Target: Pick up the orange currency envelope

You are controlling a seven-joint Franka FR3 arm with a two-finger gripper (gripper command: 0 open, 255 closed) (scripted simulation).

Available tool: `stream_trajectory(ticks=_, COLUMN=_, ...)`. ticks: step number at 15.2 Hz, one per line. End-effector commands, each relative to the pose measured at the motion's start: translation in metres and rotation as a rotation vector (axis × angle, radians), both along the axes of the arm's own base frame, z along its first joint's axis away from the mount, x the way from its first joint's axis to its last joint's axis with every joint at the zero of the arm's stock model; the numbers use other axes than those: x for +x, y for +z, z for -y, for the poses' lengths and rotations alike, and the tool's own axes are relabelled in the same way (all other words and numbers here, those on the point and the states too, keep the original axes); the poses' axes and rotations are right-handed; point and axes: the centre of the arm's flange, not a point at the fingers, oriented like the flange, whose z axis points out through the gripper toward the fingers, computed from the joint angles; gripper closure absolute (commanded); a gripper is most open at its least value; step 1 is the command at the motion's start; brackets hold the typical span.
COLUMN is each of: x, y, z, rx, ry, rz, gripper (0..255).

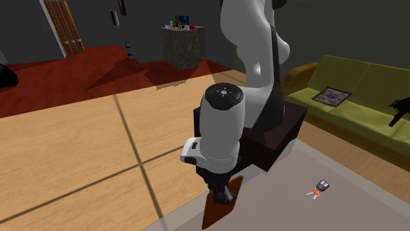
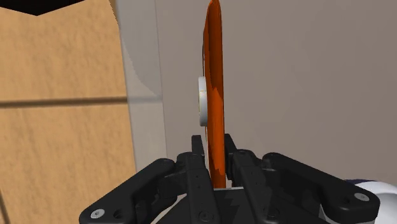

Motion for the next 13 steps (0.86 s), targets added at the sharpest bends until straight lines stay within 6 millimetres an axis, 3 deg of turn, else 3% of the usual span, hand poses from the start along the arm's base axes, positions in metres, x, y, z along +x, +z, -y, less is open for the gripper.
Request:
stream_trajectory(ticks=1, x=0.001, y=0.012, z=0.000, rx=0.000, ry=0.000, rz=0.000, gripper=255)
stream_trajectory(ticks=11, x=0.001, y=0.064, z=0.000, rx=0.000, ry=0.000, rz=0.000, gripper=255)
stream_trajectory(ticks=13, x=0.001, y=0.065, z=0.000, rx=0.000, ry=0.000, rz=0.000, gripper=255)
